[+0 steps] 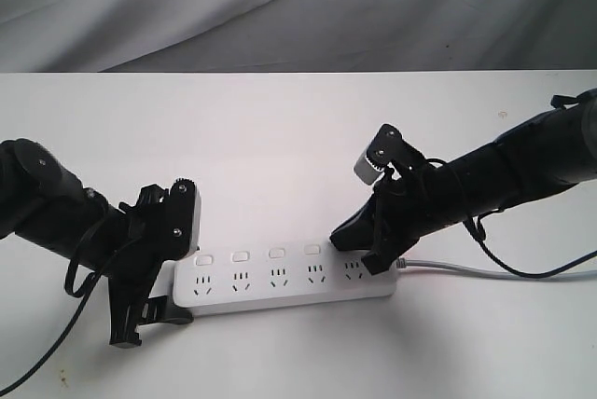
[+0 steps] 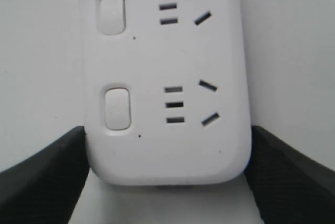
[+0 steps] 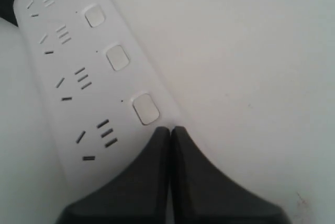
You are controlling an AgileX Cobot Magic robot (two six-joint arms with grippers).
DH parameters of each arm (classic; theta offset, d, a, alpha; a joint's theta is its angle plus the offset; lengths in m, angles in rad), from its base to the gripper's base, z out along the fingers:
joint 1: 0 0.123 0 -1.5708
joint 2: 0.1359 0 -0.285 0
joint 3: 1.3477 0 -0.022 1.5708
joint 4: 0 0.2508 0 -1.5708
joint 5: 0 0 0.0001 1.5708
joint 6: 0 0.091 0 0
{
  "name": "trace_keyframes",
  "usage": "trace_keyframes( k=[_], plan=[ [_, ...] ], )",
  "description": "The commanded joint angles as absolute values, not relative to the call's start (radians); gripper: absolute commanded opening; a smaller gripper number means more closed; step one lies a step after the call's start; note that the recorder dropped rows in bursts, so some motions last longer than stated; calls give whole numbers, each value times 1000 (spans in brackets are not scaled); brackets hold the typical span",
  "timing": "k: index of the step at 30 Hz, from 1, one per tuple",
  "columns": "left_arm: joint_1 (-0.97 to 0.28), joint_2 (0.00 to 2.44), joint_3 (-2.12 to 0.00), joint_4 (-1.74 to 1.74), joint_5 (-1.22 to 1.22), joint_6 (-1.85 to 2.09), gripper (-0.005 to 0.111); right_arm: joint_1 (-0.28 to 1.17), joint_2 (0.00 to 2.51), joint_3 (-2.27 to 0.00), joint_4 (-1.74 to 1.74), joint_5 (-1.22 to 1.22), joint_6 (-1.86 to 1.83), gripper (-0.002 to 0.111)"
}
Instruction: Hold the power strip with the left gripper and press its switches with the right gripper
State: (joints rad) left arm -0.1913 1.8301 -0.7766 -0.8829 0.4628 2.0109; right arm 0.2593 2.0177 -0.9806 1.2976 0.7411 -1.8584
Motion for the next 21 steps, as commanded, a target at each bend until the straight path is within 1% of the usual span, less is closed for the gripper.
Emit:
trace_keyframes(
  k=[1,8,21],
  plan=[
    [-196,1828,-779,-880,441,2016,54,258,2022,-975,1229,657,-1850,0],
    [-196,1828,-779,-880,441,2016,54,230,1997,-975,1200,657,-1820,0],
    [-196,1828,-779,-880,441,2016,54,245,1997,-975,1156,738,-1797,0]
  ],
)
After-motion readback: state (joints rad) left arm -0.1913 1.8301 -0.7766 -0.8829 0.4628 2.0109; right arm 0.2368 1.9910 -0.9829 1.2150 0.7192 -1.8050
